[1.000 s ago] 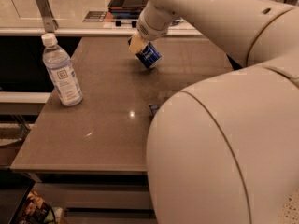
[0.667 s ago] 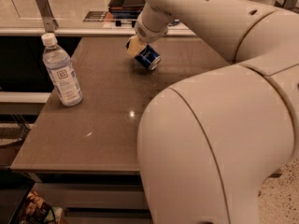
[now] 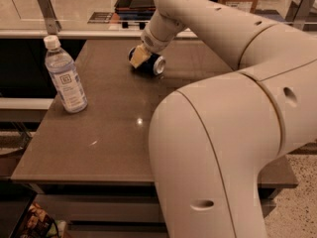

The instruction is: Knock pepsi can over

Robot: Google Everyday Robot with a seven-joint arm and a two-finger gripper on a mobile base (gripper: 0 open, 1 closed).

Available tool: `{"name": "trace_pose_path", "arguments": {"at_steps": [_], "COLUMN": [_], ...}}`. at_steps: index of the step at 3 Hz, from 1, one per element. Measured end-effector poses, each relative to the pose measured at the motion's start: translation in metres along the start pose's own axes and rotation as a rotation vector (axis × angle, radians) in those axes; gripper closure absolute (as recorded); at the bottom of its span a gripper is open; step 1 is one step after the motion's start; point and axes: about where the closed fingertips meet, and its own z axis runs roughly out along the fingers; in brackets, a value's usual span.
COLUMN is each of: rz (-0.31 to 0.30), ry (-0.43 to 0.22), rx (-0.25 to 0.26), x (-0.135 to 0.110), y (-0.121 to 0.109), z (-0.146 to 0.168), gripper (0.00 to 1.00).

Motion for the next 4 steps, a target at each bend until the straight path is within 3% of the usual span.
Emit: {"name": "trace_pose_path", "arguments": {"at_steps": [1,4], "rz": [0.0,-0.001], "ry": [0.0,0.005], "rx": [0.0,-0.005], "x": [-0.0023,-0.0022], "y": [-0.0003,0.0018], "z": [-0.0033,-0.0001], "gripper": [0.84,0.13]}}
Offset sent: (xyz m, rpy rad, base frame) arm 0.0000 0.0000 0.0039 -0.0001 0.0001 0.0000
